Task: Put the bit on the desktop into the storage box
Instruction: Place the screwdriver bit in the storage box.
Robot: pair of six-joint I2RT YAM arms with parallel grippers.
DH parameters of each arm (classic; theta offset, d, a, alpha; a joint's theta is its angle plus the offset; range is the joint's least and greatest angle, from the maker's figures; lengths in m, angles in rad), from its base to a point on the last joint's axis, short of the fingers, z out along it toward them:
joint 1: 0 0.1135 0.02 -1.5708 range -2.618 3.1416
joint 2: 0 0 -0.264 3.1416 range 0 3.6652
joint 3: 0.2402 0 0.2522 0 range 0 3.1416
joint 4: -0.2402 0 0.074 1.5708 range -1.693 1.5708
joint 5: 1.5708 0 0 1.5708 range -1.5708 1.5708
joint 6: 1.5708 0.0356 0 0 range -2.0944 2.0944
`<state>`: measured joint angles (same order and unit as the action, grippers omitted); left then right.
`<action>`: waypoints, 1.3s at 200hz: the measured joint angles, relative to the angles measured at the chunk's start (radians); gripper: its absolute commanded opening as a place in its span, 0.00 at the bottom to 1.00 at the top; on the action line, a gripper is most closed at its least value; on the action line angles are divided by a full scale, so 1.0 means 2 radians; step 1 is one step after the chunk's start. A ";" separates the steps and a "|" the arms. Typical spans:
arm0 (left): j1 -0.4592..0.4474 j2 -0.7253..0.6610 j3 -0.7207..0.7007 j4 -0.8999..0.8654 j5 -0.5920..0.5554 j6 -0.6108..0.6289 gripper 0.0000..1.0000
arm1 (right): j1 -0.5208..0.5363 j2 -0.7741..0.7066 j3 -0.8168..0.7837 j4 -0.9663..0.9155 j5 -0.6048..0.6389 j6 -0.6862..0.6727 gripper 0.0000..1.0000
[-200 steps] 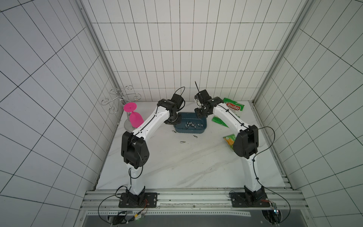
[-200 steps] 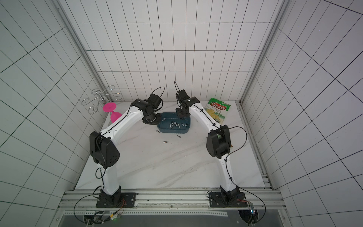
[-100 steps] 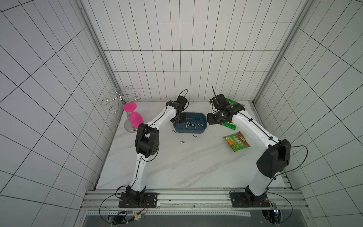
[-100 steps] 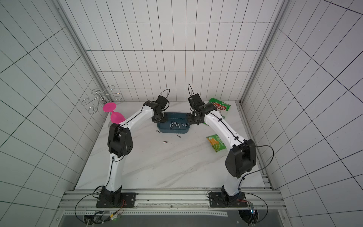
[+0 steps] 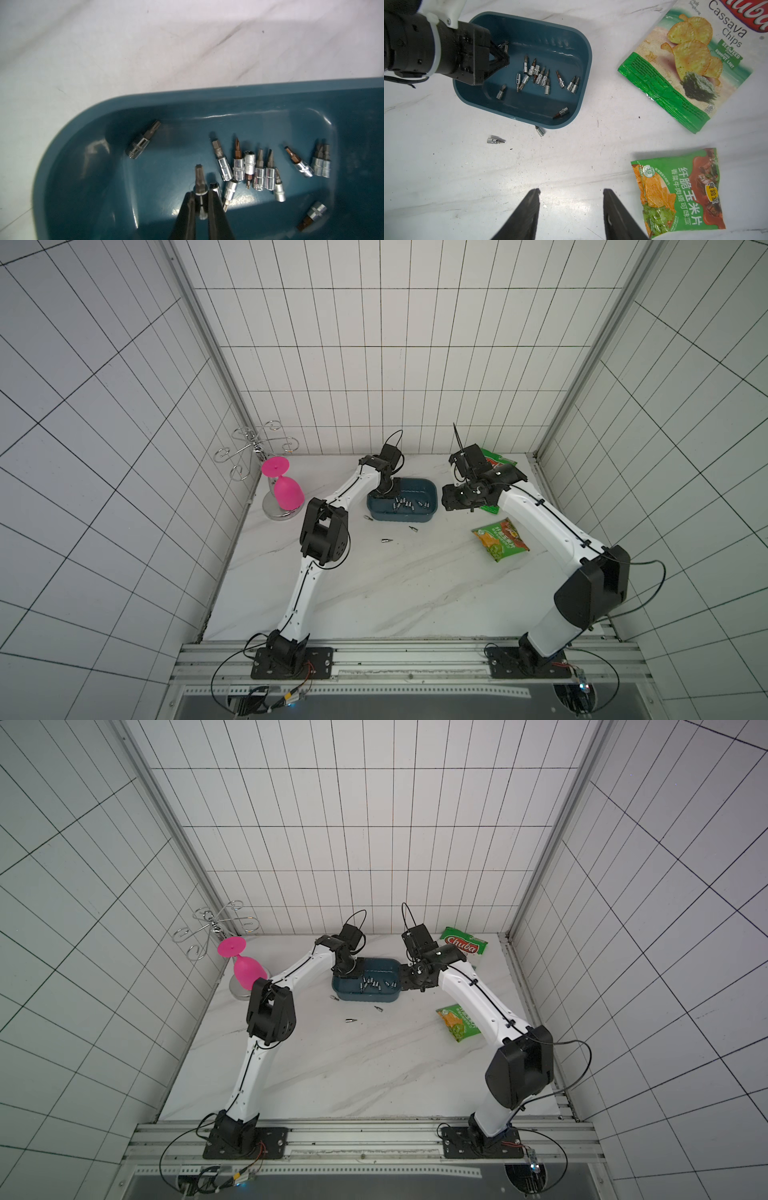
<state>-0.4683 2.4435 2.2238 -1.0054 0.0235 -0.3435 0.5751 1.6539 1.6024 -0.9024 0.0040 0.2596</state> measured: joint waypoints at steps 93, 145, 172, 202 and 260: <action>-0.001 0.025 0.018 0.001 0.004 -0.001 0.00 | 0.000 0.000 -0.001 0.000 0.000 0.002 0.52; -0.001 0.035 0.018 -0.001 0.005 -0.002 0.09 | 0.000 0.000 -0.006 0.000 -0.002 0.002 0.52; -0.002 0.035 0.018 -0.004 0.006 0.001 0.30 | 0.000 0.000 -0.006 0.000 -0.003 0.002 0.52; -0.007 0.035 0.018 -0.013 0.005 -0.002 0.41 | 0.000 0.000 -0.006 0.000 -0.007 0.002 0.52; -0.014 -0.014 0.012 -0.033 -0.009 0.000 0.52 | 0.002 -0.001 -0.009 0.000 -0.010 0.006 0.52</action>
<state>-0.4953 2.4165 2.2482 -1.0721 0.0063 -0.3431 0.5785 1.6524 1.5845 -0.9020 -0.0151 0.2714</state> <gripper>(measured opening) 0.513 0.522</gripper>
